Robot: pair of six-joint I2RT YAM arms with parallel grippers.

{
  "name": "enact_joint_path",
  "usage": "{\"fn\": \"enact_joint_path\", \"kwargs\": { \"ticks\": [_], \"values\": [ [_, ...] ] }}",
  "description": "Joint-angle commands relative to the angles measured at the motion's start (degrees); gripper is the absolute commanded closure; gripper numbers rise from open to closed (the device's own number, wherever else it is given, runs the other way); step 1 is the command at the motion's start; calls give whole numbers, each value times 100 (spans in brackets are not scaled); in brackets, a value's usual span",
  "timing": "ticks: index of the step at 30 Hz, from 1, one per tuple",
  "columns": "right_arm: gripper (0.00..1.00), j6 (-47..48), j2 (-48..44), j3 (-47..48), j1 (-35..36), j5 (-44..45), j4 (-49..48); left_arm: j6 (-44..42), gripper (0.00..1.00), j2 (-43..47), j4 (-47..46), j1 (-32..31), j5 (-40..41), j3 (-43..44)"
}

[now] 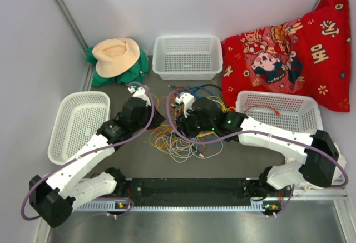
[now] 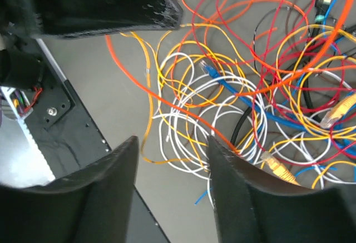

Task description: Untangle the cables

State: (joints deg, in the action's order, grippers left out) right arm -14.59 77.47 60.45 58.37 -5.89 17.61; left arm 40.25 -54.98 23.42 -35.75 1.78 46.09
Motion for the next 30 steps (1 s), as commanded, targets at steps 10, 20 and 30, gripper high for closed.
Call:
{"fn": "enact_joint_path", "kwargs": {
  "ticks": [10,20,30],
  "values": [
    [100,80,-275,221,78,79,410,-211,100,163,391,-29,330,524],
    [100,-79,-1796,1302,148,782,1613,-61,1,66,1368,-29,1492,981],
    [57,-202,-1745,1374,148,1266,2309,-131,10,683,-101,-29,693,6]
  ]
}}
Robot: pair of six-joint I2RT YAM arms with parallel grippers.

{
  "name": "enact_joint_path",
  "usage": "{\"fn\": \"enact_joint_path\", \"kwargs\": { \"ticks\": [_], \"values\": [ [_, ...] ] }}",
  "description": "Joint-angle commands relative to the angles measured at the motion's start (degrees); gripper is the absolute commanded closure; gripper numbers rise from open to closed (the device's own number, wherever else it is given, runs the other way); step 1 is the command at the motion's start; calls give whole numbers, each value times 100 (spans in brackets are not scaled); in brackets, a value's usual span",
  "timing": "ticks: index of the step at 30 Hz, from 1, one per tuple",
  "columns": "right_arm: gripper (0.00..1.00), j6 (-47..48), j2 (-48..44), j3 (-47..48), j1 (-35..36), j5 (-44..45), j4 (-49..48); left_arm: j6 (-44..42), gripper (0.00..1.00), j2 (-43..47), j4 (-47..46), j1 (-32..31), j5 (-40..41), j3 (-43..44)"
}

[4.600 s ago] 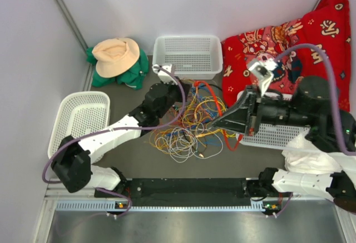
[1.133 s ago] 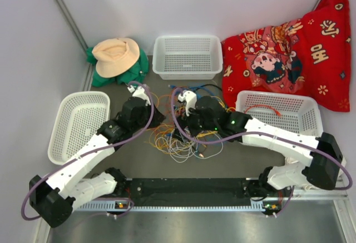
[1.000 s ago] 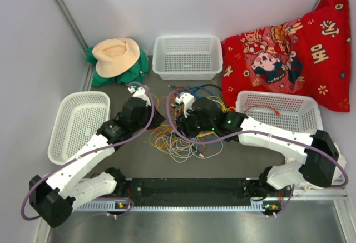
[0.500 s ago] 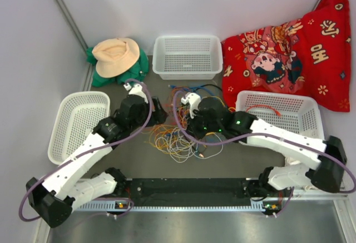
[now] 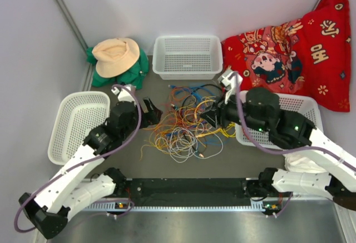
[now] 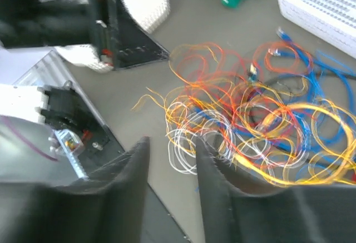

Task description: Untangle the cables

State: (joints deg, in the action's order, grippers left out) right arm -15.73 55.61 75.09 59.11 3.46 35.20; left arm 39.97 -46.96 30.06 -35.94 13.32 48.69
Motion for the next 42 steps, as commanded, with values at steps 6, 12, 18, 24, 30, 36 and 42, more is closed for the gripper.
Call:
{"fn": "enact_joint_path", "kwargs": {
  "ticks": [6,12,18,24,30,36,42],
  "values": [
    [41,-440,441,-565,74,181,154,-59,1,-1515,-518,-36,-629,-52],
    [41,-510,424,-680,74,163,163,161,1,-2545,-1511,-220,-770,-53],
    [41,-581,292,-899,74,172,180,99,13,-3890,-1486,-343,-585,448],
    [42,-590,160,-1023,74,286,215,-24,72,-4462,-1522,-352,-594,633],
    [42,-590,-94,-1022,74,488,216,-340,100,-3348,-784,-361,-339,1186],
    [30,-703,-753,-1495,74,883,-618,-920,100,-2002,-335,-352,-839,2328],
    [4,-880,-1745,-2384,74,876,-1937,-1131,100,-1914,114,-361,-2183,3498]
  ]
}}
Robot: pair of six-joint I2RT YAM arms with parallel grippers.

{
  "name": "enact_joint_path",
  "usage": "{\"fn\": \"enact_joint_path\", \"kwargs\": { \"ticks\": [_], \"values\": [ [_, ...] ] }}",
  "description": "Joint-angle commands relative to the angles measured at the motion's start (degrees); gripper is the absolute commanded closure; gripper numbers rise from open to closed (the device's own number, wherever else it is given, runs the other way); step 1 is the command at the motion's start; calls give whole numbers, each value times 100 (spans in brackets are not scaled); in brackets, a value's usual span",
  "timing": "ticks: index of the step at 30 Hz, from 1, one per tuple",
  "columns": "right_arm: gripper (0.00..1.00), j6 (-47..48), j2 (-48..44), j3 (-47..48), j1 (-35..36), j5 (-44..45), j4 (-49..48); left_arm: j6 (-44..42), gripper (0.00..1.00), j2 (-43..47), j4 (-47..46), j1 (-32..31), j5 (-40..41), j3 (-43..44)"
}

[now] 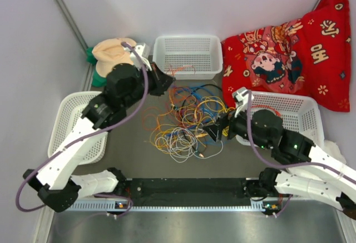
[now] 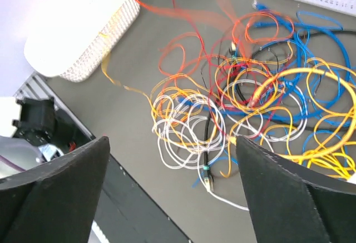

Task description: Untangle the cables

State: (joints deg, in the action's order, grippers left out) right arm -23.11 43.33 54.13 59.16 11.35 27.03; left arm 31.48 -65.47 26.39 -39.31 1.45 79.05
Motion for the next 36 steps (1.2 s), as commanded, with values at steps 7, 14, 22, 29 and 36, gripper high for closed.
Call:
{"fn": "enact_joint_path", "kwargs": {
  "ticks": [7,14,22,29,36],
  "values": [
    [10,272,-607,115,70,-985,-1401,-55,100,35,253,-15,-1700,533],
    [14,395,112,475,70,-1556,-1980,332,100,43,-99,-15,-2158,410],
    [19,246,1054,467,70,-1847,-2553,516,100,105,-196,-15,-2237,348],
    [24,149,1511,414,70,-1795,-3133,604,100,157,-231,-24,-2299,252],
    [49,-9,1845,318,70,-1285,-3835,719,100,201,-310,-33,-2360,120]
  ]
}}
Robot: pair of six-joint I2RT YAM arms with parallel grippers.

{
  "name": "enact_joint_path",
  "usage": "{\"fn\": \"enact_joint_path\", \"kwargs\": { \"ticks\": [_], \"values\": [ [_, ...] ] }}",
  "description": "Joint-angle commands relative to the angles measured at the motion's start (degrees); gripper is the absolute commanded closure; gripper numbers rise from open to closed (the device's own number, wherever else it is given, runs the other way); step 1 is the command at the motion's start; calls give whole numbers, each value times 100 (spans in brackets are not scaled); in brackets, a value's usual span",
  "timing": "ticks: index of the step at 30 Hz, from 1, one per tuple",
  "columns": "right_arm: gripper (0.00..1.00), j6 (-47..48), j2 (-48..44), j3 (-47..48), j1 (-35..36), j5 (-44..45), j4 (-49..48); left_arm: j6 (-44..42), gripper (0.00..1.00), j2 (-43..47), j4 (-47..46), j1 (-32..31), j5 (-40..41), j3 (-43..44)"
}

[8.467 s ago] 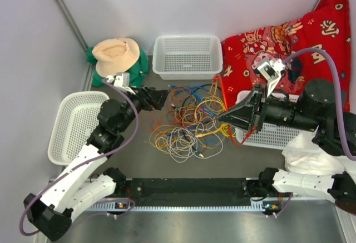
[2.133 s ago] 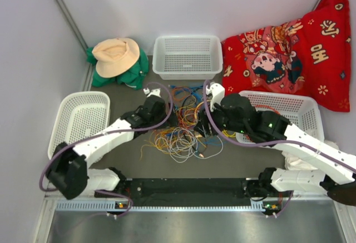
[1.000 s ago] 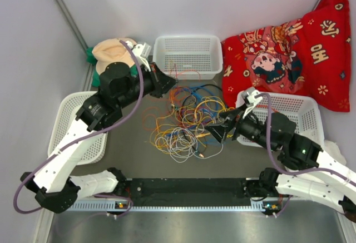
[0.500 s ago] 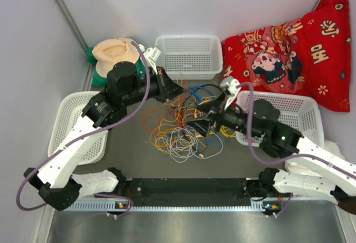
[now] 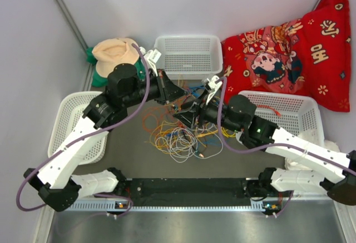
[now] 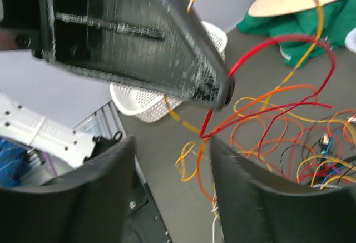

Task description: Untangle the cables

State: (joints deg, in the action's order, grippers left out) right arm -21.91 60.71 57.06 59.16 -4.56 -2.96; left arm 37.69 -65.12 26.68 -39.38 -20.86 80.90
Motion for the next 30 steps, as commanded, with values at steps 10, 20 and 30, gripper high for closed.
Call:
{"fn": "enact_joint_path", "kwargs": {
  "ticks": [10,20,30],
  "values": [
    [100,-103,-515,-116,70,798,-453,-16,100,439,-304,-18,82,-171],
    [100,-67,-1718,-510,70,1325,657,-69,100,597,-462,-18,381,-22],
    [100,169,-2011,358,70,1502,1745,-175,1,842,-119,-9,1532,-267]
  ]
}}
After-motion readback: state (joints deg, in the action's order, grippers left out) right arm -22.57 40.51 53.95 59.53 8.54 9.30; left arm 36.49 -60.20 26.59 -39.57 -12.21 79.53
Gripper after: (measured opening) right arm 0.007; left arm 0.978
